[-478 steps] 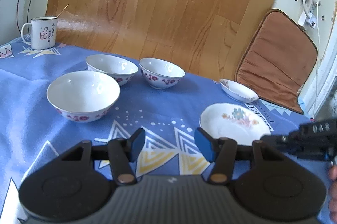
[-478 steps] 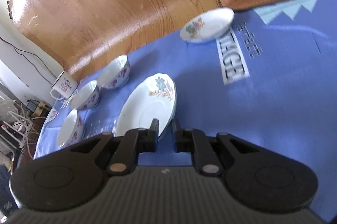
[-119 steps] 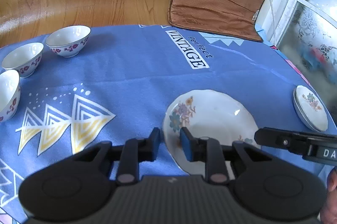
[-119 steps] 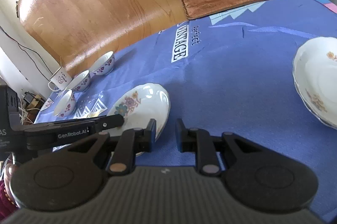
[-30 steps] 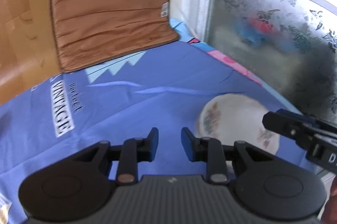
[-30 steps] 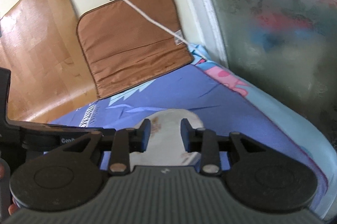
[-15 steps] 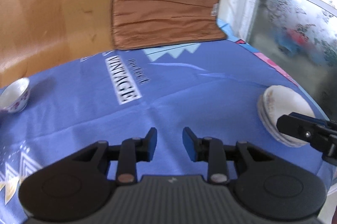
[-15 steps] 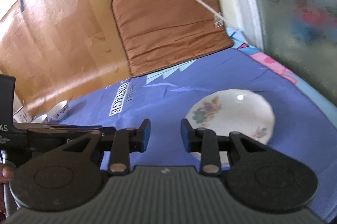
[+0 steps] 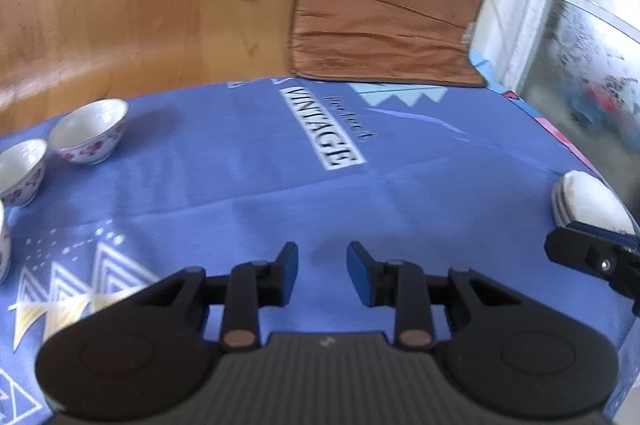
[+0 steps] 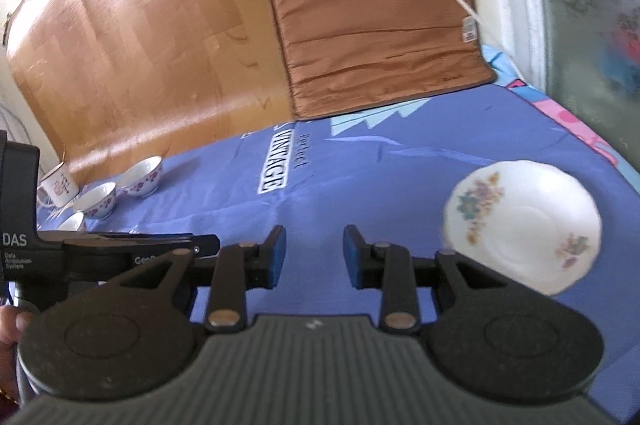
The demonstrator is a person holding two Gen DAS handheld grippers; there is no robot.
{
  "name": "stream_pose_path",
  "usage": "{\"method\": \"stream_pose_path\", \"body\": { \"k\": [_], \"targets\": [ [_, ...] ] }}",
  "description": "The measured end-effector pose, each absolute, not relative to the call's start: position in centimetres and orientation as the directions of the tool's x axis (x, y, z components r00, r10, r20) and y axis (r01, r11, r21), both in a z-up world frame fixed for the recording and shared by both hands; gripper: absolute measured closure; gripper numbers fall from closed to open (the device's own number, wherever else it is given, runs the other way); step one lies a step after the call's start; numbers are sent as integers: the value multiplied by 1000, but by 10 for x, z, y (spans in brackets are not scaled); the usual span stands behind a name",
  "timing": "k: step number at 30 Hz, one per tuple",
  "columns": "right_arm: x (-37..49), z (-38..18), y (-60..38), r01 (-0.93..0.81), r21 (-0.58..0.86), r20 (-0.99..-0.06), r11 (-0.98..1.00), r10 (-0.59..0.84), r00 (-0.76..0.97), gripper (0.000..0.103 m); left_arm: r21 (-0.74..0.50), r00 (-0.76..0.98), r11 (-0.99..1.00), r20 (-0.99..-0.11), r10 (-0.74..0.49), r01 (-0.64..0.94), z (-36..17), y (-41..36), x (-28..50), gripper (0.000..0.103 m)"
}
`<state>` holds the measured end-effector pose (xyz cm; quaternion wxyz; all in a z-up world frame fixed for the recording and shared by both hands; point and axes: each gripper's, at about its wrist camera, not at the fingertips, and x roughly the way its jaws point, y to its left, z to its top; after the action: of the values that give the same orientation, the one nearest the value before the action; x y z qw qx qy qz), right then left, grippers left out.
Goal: Organize plates and bowls
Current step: 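Move the right gripper to the white flower-patterned bowls near the mug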
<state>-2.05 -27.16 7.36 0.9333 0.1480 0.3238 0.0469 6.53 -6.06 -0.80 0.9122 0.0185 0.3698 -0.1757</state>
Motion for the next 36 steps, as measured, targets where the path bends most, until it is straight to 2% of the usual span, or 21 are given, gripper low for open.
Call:
{"method": "stream_pose_path", "body": {
  "k": [10,16,28,30,32,36],
  "targets": [
    [-4,75,-228,-98,283,-600,954,256,758,68,-83,725,982,-665,-180,168,-11,5,76,75],
    [10,75,-200,-176,324,-610,930,347,712,68,-49,758,996,-647,-89,76,-13,40,76,75],
    [33,78,-148,-293,354,-612,888,456,646,68,-82,767,997,-639,-48,-7,-19,93,54,75],
    [38,78,-139,-308,361,-614,880,473,632,68,-95,781,995,-622,-55,-5,-20,102,44,75],
    [44,78,-131,-324,367,-617,872,489,616,68,-103,808,994,-588,-39,-27,-20,115,31,68],
    [59,83,-107,-373,383,-620,845,534,574,68,-141,851,977,-522,65,-161,-19,147,15,68]
  ]
}}
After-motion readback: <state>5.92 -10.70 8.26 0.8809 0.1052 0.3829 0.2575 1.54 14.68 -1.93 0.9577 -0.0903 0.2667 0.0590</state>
